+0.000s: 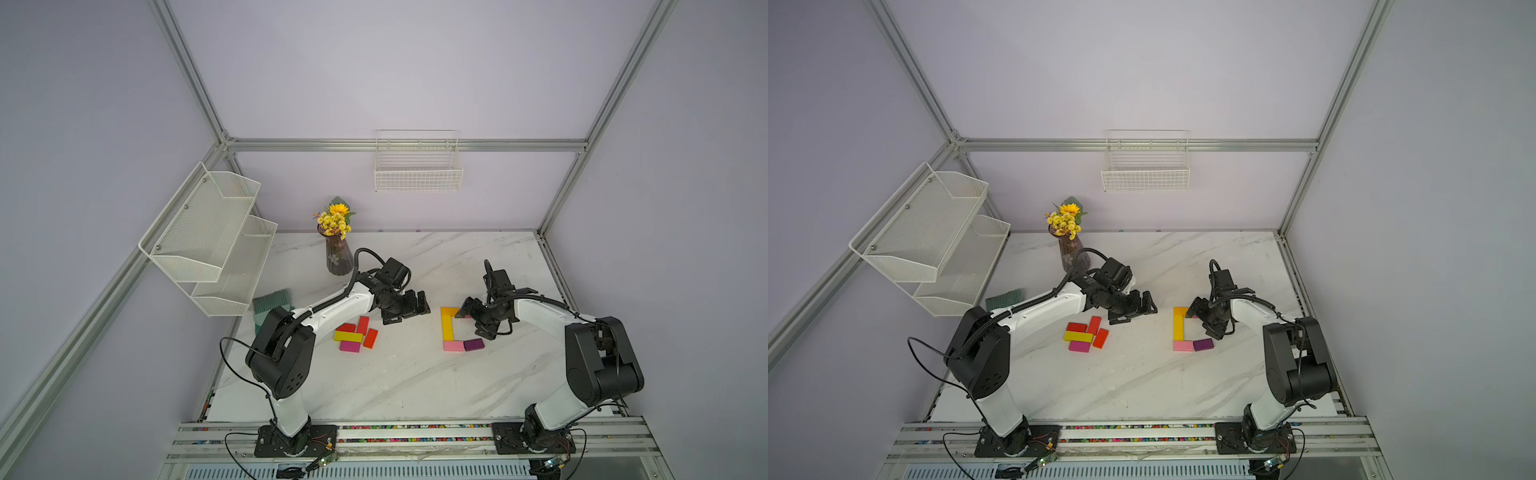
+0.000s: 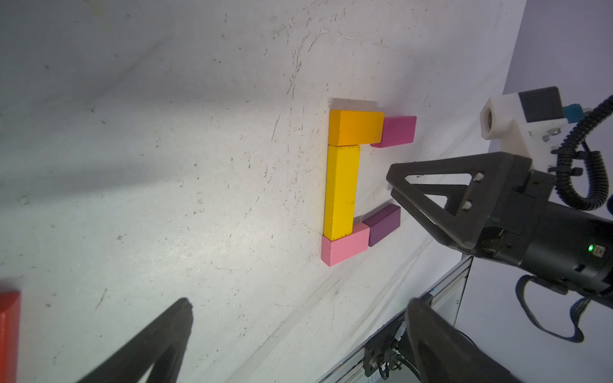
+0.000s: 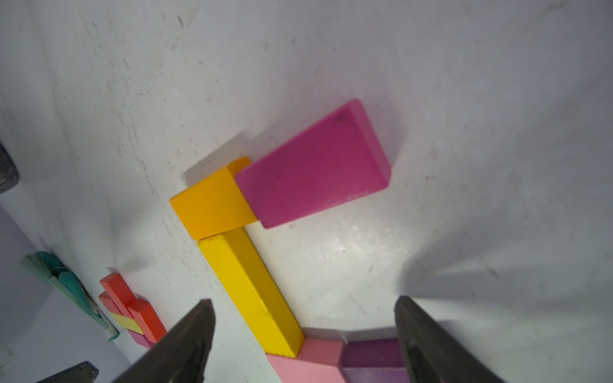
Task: Assemble the letter c with building blocks
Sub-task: Assemble the building block at the center of the board.
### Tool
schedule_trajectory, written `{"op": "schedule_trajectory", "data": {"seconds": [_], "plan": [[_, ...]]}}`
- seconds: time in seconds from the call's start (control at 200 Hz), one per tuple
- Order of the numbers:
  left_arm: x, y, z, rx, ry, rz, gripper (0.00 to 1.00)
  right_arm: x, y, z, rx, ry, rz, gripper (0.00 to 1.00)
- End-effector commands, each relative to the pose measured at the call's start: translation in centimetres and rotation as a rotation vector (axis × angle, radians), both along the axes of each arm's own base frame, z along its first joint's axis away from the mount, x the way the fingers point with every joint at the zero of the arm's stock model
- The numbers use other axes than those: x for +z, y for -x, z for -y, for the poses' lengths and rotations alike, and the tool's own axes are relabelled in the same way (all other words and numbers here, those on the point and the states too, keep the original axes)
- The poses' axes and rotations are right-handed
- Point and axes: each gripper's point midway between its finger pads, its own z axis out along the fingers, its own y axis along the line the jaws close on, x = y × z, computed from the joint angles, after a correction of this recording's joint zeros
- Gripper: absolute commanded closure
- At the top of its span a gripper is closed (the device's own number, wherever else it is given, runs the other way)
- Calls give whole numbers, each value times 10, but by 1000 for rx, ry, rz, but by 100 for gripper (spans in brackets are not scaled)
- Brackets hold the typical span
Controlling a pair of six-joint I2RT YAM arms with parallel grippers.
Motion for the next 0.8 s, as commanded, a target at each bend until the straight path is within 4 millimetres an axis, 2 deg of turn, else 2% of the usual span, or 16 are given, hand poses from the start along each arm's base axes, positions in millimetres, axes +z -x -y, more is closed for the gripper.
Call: {"op": "schedule_trajectory", "data": {"seconds": [0.0, 0.795], "plan": [[19, -7, 13, -9, 53, 39, 0, 2, -8, 0, -2, 11, 26, 13], [18, -7, 16, -13, 57, 37, 0, 1, 8, -1, -13, 3, 16, 13]]}}
